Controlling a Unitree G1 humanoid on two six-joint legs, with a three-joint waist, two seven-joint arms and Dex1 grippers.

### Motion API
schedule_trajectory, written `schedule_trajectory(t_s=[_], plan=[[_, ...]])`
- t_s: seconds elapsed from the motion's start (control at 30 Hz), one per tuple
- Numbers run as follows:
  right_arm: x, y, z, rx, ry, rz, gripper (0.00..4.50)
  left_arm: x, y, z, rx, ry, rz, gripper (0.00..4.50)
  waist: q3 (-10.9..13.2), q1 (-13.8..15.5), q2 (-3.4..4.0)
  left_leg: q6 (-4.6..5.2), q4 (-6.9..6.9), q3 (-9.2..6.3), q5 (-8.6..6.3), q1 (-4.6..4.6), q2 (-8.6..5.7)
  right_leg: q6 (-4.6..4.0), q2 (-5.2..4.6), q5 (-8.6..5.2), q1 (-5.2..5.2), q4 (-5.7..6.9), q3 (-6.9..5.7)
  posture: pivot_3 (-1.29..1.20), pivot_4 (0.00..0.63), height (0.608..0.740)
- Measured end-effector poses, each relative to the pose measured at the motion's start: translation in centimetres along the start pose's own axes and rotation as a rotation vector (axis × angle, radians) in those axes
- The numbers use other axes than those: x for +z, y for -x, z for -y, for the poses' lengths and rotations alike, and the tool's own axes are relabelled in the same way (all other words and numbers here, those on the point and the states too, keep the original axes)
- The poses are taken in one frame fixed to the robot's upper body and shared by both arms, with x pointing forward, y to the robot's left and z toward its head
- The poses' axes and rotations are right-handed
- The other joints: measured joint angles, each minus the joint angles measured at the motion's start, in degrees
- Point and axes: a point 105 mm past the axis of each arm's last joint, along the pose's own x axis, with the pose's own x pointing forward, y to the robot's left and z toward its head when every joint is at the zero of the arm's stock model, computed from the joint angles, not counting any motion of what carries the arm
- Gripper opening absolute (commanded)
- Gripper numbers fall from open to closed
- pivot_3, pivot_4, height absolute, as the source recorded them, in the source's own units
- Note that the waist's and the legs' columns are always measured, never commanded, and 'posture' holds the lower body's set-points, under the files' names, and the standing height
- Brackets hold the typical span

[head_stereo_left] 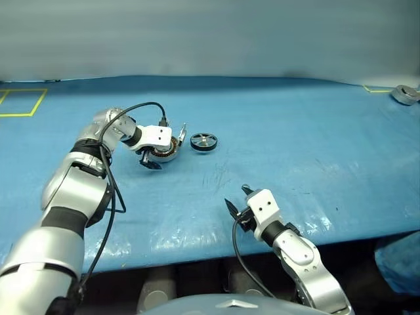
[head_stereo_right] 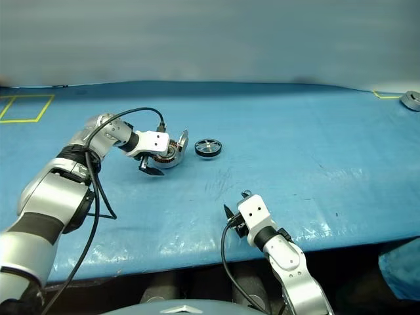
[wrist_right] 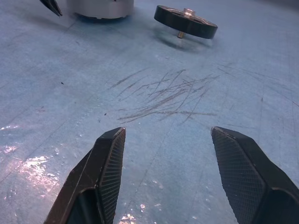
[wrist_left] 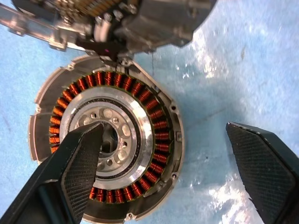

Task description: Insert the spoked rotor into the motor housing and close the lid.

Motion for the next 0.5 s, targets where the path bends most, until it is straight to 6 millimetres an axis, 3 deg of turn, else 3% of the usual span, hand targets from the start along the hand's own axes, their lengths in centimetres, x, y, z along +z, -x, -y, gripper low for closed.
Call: schedule_trajectory(t_s=[0.5], plan=[[0.05, -0.1, -0.17, 0.001, 0.007, 0.001, 3.1, -0.93, 1.11, 0.03, 0.007, -0.007, -0.02, 4.46, 0.0, 0.1, -0.01, 0.01, -0.04, -0.04, -0.01, -0.04, -0.02, -0.01, 0.0, 0.0, -0.02, -0.01, 0.0, 0.0, 0.15, 0.74]])
